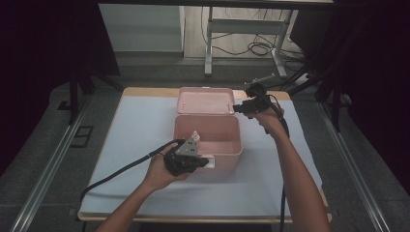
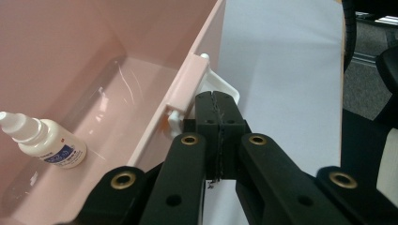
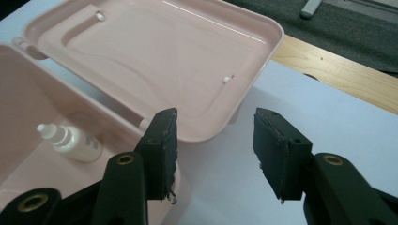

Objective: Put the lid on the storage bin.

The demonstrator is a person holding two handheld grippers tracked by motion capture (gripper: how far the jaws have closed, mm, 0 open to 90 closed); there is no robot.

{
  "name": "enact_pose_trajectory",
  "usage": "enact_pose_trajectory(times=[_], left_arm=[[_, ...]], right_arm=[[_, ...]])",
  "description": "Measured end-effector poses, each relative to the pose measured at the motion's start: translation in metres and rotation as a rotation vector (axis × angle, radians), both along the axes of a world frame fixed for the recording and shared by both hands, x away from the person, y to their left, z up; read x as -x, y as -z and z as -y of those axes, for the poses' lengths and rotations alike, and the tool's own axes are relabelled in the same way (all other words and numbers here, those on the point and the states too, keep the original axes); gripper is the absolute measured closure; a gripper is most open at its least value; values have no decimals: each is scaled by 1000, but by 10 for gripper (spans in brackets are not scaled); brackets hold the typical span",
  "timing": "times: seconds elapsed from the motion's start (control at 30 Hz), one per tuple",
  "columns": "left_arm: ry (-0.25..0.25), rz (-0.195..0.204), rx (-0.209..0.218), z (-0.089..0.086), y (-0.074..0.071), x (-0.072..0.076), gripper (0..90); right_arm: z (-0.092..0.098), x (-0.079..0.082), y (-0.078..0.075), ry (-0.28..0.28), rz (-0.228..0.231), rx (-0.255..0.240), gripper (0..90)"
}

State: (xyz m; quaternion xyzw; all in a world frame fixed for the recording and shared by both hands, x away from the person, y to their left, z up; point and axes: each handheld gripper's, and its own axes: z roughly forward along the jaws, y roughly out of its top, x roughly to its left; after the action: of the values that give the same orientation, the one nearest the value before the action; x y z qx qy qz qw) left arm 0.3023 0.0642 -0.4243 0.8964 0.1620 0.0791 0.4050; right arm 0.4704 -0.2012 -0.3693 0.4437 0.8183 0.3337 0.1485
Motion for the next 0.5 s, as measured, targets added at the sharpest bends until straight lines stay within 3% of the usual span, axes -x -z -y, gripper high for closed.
enact_pose_trajectory(times=[0.5], left_arm=[[-1,-12,12,0,0,-1,900]], right_arm=[[-8,-35,14,71,-38,28,540]])
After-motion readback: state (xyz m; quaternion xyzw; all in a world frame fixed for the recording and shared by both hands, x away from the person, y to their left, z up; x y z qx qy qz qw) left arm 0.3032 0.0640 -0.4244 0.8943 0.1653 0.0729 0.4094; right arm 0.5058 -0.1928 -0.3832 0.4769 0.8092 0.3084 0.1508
